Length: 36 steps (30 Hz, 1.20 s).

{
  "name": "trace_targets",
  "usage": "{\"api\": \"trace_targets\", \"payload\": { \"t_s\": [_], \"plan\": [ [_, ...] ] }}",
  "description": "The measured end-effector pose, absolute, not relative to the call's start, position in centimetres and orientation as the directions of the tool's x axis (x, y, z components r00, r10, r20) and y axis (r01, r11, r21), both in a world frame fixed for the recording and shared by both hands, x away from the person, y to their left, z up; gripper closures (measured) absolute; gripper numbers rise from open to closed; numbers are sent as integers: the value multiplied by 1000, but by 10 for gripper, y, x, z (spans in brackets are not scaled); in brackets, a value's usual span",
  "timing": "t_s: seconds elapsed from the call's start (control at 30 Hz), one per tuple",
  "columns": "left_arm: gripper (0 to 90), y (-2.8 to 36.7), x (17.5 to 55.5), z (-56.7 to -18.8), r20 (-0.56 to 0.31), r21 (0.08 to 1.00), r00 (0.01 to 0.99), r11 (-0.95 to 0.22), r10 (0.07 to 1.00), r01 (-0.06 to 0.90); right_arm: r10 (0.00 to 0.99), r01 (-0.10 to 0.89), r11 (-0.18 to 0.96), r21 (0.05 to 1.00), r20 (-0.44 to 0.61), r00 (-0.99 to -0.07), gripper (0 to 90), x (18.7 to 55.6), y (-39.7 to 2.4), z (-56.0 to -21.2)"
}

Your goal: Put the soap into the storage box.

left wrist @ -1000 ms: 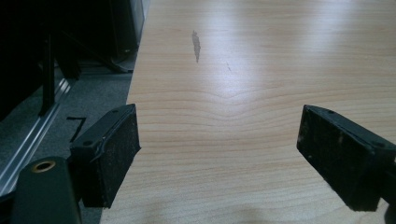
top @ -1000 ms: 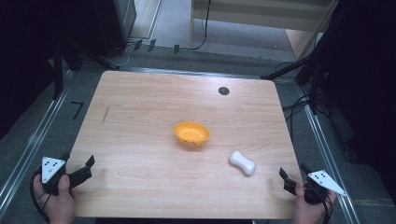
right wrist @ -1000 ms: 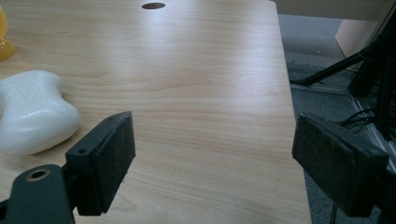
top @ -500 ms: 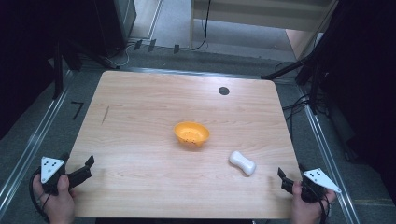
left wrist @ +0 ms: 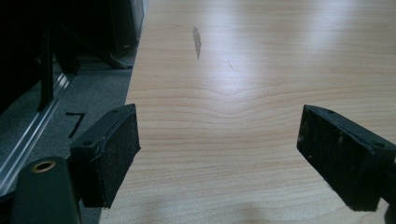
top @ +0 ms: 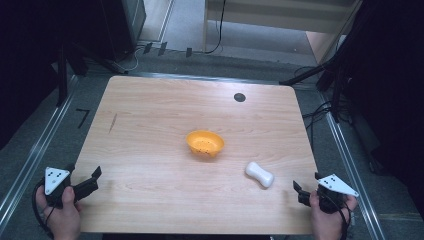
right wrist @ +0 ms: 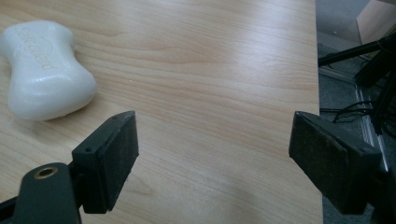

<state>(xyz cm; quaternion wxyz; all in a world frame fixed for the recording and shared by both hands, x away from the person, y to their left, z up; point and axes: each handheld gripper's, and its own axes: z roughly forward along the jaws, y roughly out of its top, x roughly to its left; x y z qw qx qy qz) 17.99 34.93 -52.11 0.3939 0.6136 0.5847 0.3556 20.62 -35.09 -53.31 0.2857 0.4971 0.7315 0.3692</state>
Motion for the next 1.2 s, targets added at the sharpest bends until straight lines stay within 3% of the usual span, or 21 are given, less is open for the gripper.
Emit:
{"api": "trace_targets", "payload": {
  "t_s": [0.53, 1.2],
  "plan": [
    [134, 349, 180, -521, -19, 898, 69, -13, 997, 440, 872, 581, 388, 715, -81, -482, 172, 224, -336, -519],
    [134, 349, 180, -521, -16, 897, 73, -18, 997, 441, 789, 594, 536, 599, -107, -604, 171, 244, -313, -512]
  ]
}}
